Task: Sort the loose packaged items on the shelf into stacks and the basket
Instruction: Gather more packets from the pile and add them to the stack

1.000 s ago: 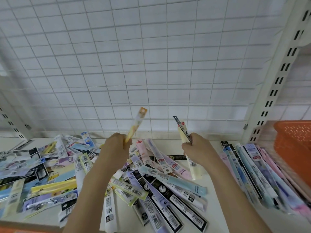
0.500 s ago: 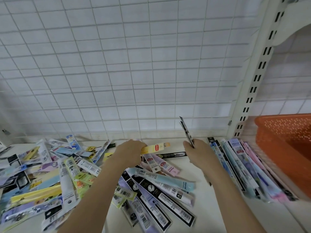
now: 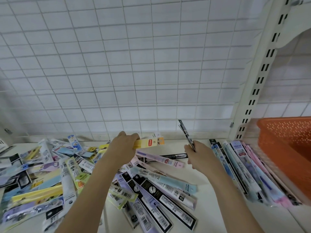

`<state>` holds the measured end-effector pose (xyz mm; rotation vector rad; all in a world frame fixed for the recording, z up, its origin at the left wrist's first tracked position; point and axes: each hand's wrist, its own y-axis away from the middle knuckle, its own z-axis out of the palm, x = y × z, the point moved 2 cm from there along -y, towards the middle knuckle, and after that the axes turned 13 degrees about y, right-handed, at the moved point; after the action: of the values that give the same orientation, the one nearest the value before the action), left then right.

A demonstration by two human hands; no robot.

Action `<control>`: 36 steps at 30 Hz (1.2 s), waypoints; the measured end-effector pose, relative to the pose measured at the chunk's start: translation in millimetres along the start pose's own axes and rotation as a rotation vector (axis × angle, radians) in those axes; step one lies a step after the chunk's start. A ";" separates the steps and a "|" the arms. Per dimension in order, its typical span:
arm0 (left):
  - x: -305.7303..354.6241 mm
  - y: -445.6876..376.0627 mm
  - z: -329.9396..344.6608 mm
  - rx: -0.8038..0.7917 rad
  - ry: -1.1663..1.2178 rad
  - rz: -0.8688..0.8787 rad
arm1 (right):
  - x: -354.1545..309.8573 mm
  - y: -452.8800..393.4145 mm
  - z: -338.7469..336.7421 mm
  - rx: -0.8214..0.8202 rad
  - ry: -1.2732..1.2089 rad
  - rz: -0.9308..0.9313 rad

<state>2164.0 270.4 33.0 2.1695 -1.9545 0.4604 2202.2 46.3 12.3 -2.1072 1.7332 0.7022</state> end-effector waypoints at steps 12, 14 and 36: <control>10.5 -3.7 20.5 -0.164 0.039 0.024 | 7.7 -5.3 2.8 0.022 0.047 0.014; 13.7 -7.4 29.5 -0.219 0.047 0.035 | 11.4 -5.2 1.4 0.026 0.036 0.026; -40.4 37.7 -57.7 0.351 0.280 -0.182 | -36.2 -33.6 32.5 -0.165 0.305 -0.175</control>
<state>2117.2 323.3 70.3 2.2993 -1.6070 1.0774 2224.4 100.4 3.6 -2.5557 1.6554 0.5107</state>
